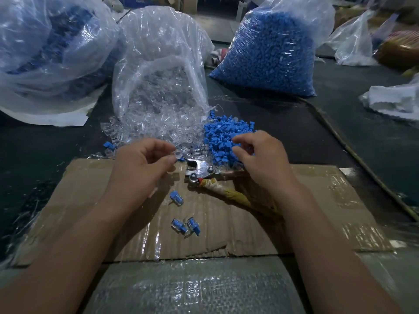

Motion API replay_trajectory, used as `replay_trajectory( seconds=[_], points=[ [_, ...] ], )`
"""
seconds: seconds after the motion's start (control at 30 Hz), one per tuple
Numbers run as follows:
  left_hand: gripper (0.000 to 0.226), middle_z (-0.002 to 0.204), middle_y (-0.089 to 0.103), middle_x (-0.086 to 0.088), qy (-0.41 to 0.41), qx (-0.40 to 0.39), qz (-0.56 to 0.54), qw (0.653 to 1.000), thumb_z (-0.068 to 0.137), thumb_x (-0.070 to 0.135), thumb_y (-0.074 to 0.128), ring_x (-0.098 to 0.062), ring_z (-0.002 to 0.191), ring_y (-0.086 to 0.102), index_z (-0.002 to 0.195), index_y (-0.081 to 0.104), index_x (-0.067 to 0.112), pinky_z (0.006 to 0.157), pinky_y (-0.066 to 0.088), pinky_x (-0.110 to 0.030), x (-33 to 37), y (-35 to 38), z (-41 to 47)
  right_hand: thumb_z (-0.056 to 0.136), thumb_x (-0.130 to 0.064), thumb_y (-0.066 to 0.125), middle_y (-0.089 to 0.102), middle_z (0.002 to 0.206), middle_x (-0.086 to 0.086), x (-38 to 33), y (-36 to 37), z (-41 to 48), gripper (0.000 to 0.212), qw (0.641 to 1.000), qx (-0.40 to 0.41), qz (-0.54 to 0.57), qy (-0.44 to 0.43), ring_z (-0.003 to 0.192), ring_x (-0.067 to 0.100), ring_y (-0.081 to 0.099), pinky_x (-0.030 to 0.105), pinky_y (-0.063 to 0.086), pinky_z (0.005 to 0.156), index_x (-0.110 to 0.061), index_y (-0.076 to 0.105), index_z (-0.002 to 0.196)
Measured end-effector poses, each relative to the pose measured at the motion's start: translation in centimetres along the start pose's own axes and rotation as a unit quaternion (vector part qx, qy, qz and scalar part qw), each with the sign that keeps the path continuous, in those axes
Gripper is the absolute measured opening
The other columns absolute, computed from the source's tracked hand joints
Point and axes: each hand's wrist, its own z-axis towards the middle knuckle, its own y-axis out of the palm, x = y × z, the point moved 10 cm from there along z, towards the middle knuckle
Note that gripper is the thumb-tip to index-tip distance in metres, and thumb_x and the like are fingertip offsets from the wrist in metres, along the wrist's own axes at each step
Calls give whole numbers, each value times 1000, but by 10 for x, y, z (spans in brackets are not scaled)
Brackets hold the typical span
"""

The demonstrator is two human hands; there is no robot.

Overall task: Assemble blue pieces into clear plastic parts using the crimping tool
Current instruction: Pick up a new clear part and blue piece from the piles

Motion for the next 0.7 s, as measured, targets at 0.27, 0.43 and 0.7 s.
replay_trajectory(
  seconds=[0.27, 0.43, 0.7],
  points=[
    [25, 69, 70, 10, -7, 1, -21, 1000, 79, 3, 67, -1, 58, 65, 79, 65, 27, 47, 44, -8, -2, -1, -1, 90, -22, 56, 54, 104, 2, 0, 20, 11, 28, 998, -12, -56, 0, 98, 15, 43, 30, 35, 90, -22, 63, 118],
    [22, 69, 70, 6, -16, -2, -47, 999, 78, 2, 68, -3, 56, 65, 80, 66, 24, 46, 44, -9, -3, 1, -2, 88, -20, 60, 62, 100, 1, -3, 16, 10, 17, 999, 8, -41, -7, 96, 16, 51, 35, 41, 92, -18, 68, 103],
    [18, 64, 70, 3, -13, -3, -59, 998, 77, 0, 69, -6, 54, 66, 74, 64, 18, 45, 46, -11, -2, 1, -2, 87, -13, 61, 55, 81, -13, -8, -12, 0, 8, 991, 94, 89, -14, 79, 6, 53, 19, 46, 76, -14, 62, 95]
  ],
)
